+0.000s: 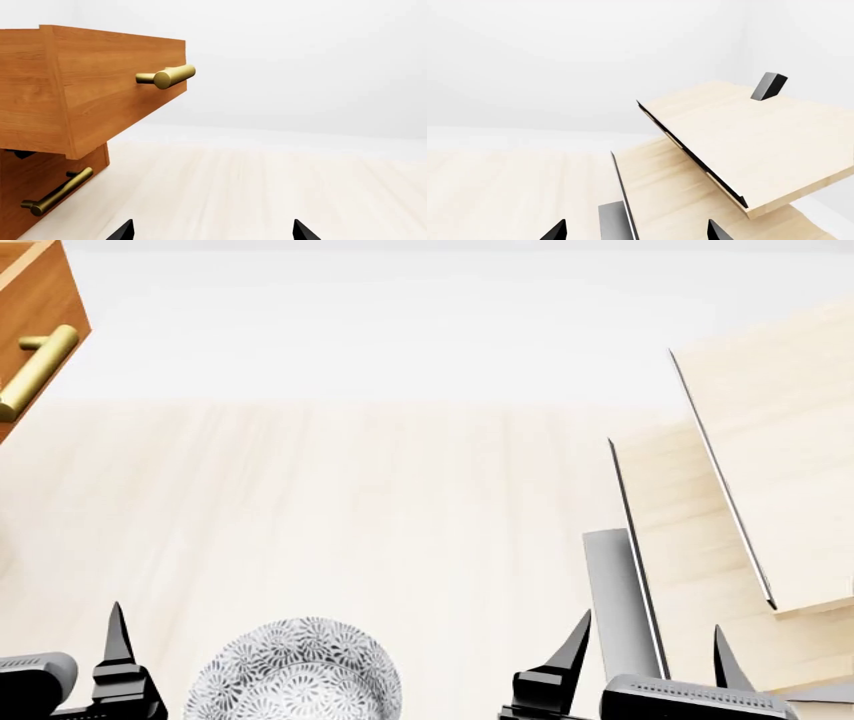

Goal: Close the top drawer of the cabinet.

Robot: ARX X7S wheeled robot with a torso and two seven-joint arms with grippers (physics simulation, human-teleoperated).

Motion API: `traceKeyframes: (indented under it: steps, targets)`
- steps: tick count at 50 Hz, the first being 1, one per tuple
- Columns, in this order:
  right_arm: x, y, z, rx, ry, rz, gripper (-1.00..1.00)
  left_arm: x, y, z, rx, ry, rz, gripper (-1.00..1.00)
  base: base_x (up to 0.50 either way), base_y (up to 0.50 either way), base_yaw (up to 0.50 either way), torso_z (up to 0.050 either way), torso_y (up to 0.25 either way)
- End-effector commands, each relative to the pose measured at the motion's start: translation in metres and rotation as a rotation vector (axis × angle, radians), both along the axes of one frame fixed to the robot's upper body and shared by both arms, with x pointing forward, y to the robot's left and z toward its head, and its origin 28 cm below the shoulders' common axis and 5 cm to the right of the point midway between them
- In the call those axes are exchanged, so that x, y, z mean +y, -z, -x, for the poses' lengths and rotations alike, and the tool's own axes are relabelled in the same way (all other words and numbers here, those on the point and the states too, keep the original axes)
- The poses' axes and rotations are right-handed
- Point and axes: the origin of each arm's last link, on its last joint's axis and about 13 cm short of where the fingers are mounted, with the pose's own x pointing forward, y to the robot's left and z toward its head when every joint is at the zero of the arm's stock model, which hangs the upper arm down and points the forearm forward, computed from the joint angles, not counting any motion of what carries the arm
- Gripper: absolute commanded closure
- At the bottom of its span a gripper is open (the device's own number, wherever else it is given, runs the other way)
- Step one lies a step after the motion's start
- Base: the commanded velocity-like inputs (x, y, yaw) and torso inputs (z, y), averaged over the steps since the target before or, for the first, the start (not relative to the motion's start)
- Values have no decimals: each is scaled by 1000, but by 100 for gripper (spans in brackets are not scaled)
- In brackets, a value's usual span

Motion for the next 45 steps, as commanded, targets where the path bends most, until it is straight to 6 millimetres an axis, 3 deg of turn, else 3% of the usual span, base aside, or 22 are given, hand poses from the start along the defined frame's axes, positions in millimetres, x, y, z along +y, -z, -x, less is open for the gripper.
traceKeyframes:
  steps: [1, 18, 26, 34, 45]
  targets:
    - [0, 1, 0, 2, 1, 2, -100, 0, 1, 0, 2, 2, -2, -100, 492, 0, 0, 0, 0]
    - [0, 2, -1, 4, 4, -3, -100, 0, 2, -1, 7, 3, -6, -100, 474, 0, 0, 0, 0]
    - [1, 2, -1, 4, -4, 3, -100, -2, 2, -9, 26, 38, -18, -100, 0, 0, 0, 0, 0]
    - [2, 3, -1, 5, -8, 7, -100, -4, -1, -33, 52, 71, -63, -100, 0, 0, 0, 0, 0]
    - [3, 4, -3, 12, -11, 9, -100, 1, -11, -81, 81, 86, -108, -100, 0, 0, 0, 0, 0]
